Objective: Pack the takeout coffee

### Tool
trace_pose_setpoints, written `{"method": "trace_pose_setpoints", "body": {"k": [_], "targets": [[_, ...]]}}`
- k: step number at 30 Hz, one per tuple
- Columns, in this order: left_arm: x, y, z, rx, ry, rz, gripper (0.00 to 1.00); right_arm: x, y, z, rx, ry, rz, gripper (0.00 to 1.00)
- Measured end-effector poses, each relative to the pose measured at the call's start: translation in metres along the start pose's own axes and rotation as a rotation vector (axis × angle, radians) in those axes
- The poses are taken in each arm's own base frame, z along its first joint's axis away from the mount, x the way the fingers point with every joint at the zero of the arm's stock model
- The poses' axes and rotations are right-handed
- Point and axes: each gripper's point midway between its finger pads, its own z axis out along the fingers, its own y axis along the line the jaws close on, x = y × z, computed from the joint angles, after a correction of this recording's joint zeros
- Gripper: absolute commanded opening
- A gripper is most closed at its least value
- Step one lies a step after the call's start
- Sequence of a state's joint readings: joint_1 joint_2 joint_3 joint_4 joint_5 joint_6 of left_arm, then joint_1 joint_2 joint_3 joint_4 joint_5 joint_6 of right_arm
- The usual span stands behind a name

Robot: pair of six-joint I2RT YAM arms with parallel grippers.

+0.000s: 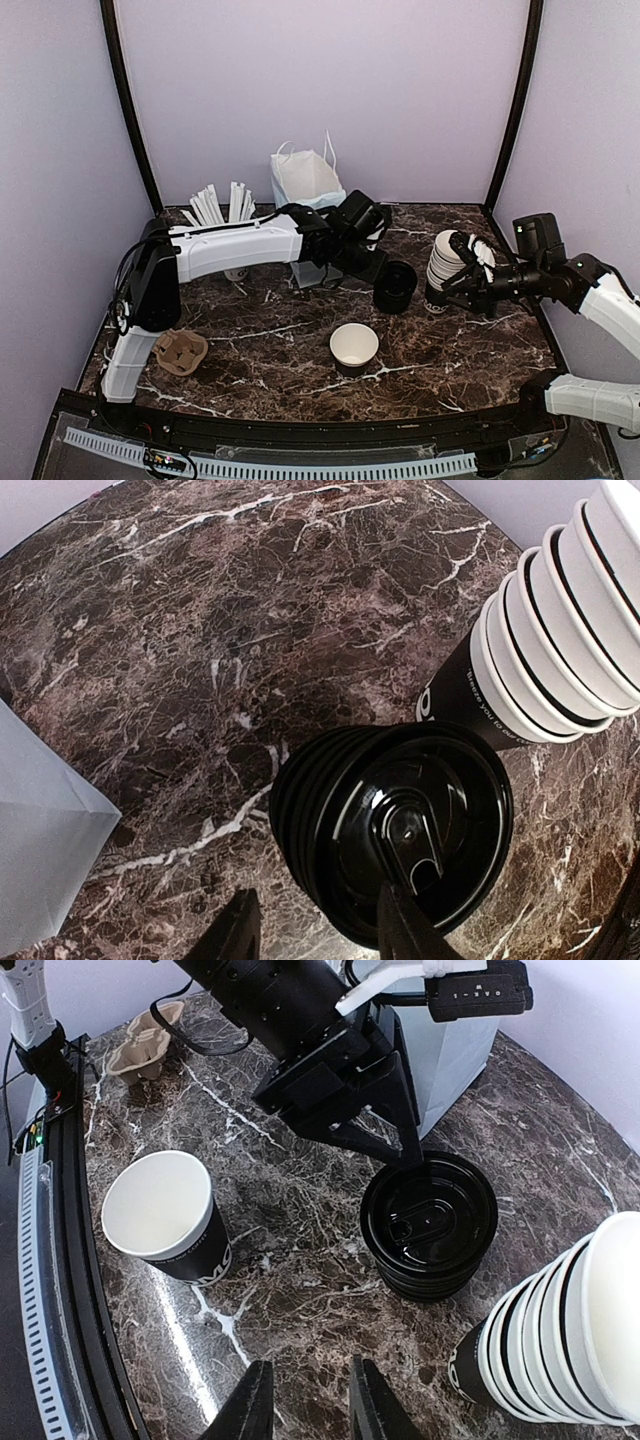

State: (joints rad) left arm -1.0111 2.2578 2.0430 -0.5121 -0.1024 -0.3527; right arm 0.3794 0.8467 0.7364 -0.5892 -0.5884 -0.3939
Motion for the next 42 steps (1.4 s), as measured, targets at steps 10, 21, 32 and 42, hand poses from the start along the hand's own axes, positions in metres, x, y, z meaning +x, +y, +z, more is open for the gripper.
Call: {"method": "trace_pose_setpoints", "body": {"k": [10, 21, 32, 42], "targets": [[-0.001, -0.002, 0.015, 0.0, 0.006, 0.0, 0.32, -0.001, -0.001, 0.001, 0.002, -0.011, -0.006, 0.29], [-0.003, -0.002, 0.019, -0.005, 0.002, 0.0, 0.23, -0.001, -0.001, 0.001, 0.0, -0.011, -0.006, 0.3], [-0.006, -0.003, 0.018, -0.005, -0.006, 0.0, 0.16, 0.001, 0.0, 0.002, -0.003, -0.007, -0.004, 0.3], [-0.006, -0.003, 0.018, -0.004, -0.006, 0.0, 0.15, 0.001, 0.0, 0.002, -0.007, -0.009, -0.004, 0.31]]}}
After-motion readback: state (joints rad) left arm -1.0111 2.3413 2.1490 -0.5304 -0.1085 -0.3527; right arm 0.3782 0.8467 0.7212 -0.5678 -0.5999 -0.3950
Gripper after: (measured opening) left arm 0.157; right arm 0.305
